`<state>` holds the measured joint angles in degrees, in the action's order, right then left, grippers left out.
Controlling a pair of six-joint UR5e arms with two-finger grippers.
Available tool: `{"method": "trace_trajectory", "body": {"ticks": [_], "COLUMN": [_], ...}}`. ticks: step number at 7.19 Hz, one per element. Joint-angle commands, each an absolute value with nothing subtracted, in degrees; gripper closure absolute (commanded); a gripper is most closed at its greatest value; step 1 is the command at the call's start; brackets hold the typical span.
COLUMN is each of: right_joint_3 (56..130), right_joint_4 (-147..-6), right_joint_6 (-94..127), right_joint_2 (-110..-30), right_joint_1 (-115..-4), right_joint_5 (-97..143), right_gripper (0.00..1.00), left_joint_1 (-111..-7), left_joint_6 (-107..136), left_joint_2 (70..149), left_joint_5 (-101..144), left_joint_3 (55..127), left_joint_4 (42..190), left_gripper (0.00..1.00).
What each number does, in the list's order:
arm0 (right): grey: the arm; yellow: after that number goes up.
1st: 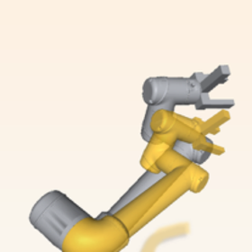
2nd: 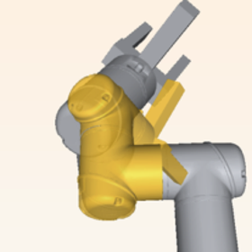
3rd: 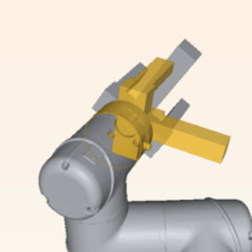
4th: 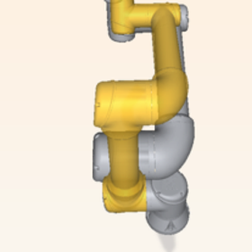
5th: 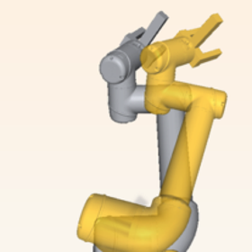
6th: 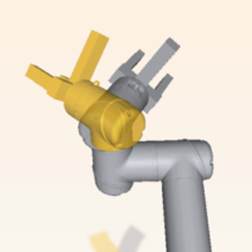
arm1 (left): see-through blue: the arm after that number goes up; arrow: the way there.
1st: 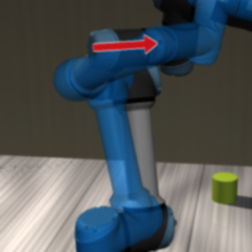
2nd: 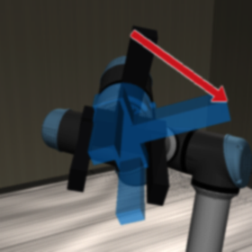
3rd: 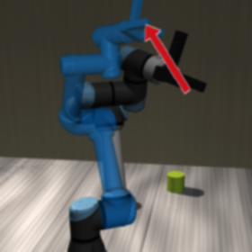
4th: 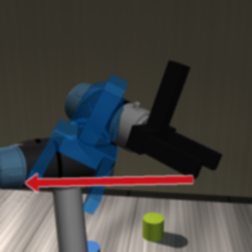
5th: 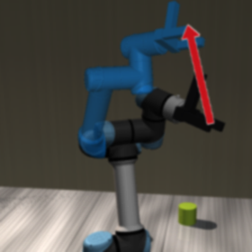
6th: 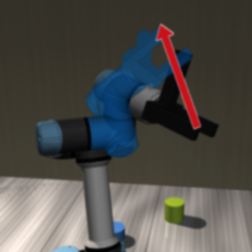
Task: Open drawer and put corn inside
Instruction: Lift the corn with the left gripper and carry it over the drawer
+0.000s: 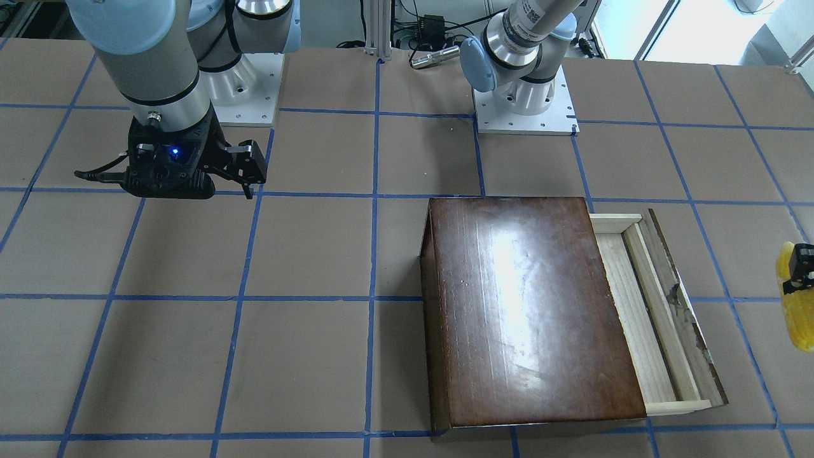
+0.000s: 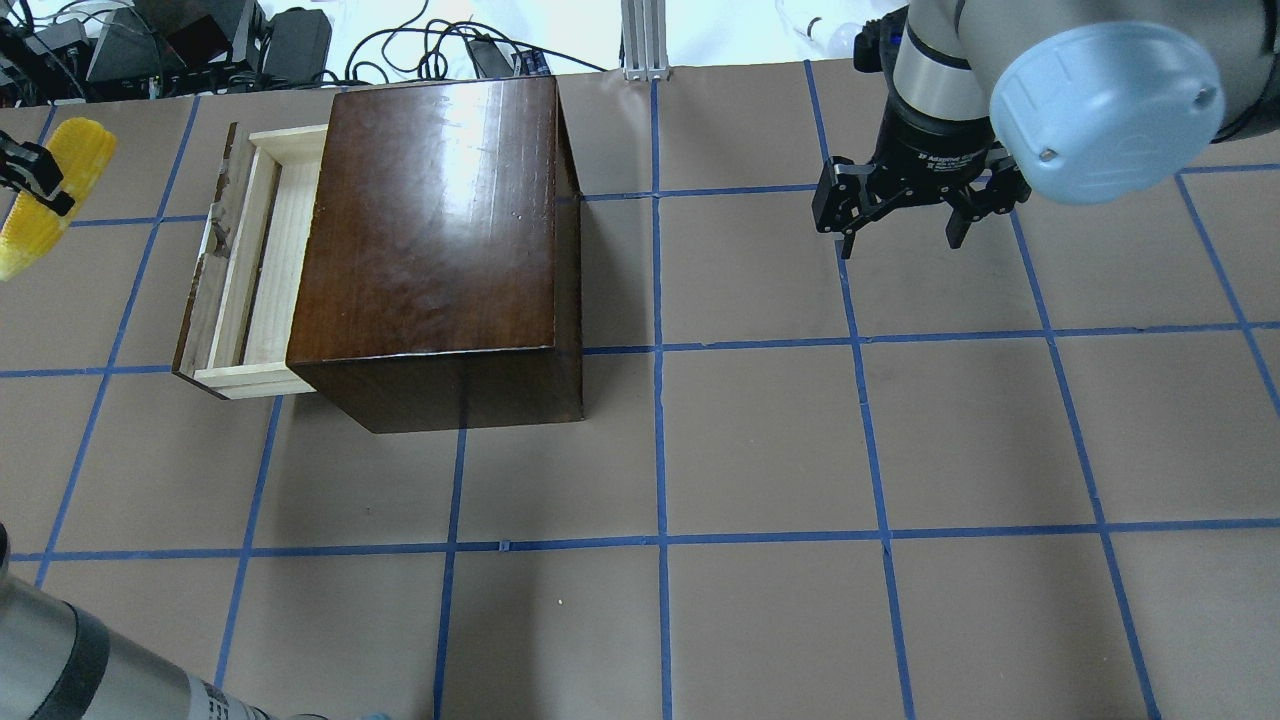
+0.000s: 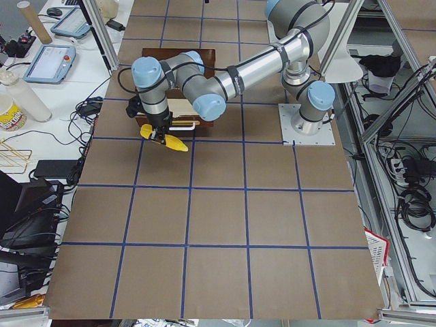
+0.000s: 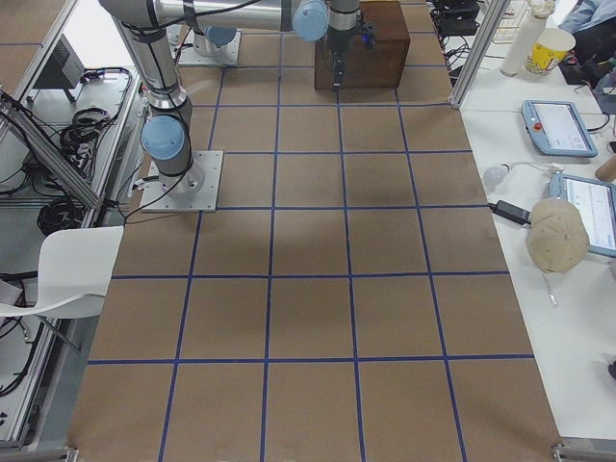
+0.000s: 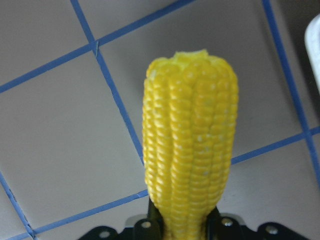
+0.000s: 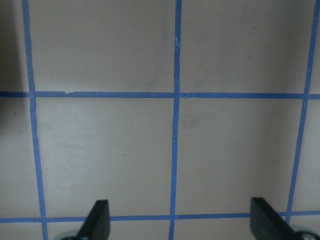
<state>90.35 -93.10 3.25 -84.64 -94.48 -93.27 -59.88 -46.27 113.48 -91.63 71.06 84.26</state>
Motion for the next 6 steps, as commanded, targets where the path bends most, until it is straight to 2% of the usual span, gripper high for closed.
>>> {"method": "trace_trajectory", "body": {"ticks": [1, 6], "right_joint_3": [90.4, 90.4], "right_joint_4": [-93.1, -93.2], "right_joint_6": [3.3, 3.3], "right_joint_2": [-84.6, -84.6], "right_joint_1": [-94.5, -94.5], "right_joint_5": [-93.3, -93.3], "right_gripper": [0.0, 0.0], "left_joint_1": [-64.8, -71.5], "left_joint_6": [-32.6, -14.1], "left_joint_2": [111.4, 113.6], "left_joint_5": [-89.5, -85.5], "left_joint_3": [68.2, 71.3], "left_joint_4": [90.9, 90.8], "left_gripper": [1.0, 1.0]}}
